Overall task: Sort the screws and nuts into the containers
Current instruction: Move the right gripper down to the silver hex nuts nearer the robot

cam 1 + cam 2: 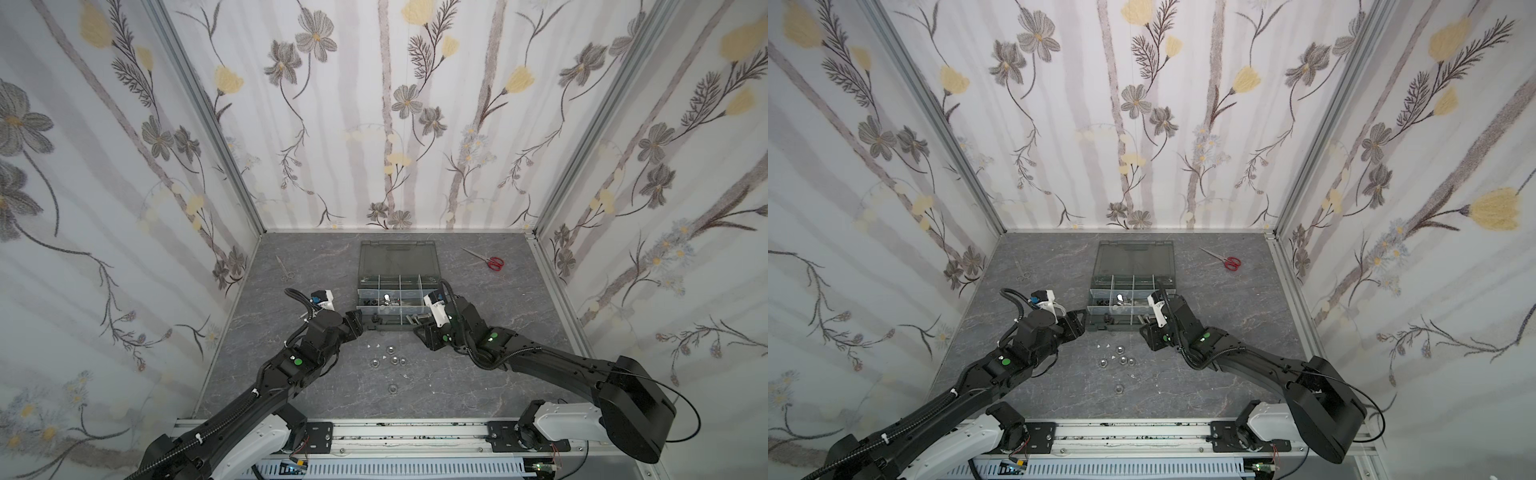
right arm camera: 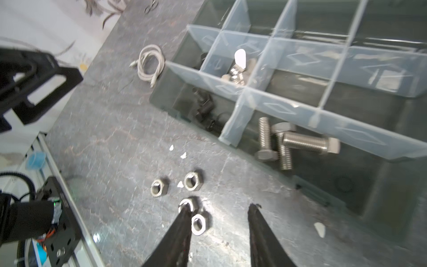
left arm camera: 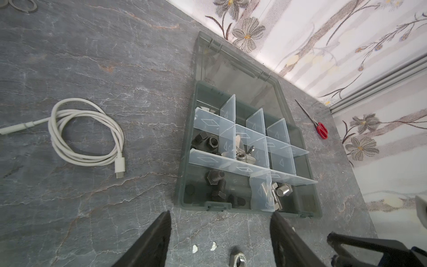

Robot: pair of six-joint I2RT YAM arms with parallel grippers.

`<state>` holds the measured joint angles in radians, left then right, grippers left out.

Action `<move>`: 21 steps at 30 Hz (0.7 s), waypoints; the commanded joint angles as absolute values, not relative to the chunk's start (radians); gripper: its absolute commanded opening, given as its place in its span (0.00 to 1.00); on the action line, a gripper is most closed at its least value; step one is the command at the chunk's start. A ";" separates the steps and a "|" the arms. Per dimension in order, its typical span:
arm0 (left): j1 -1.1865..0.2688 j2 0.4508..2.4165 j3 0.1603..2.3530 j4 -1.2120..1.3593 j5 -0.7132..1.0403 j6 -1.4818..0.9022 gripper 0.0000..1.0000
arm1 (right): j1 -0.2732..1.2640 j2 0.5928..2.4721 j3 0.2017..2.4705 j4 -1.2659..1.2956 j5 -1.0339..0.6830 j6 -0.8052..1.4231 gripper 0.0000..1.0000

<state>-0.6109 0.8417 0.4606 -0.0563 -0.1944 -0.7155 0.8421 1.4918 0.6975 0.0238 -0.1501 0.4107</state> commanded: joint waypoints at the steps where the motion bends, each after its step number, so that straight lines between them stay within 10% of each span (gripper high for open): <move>1: -0.610 0.811 0.441 -0.025 -0.233 -0.744 0.72 | 0.915 1.541 0.745 -0.038 -0.189 0.310 0.44; 21: -0.605 0.733 0.377 -0.025 -0.248 -0.781 0.74 | 1.207 1.748 0.909 -0.281 -0.056 -0.004 0.45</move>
<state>-0.6071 0.7353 0.3813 -0.0551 -0.2314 -0.7681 1.1812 1.7359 0.8974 -0.2665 -0.0738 0.0952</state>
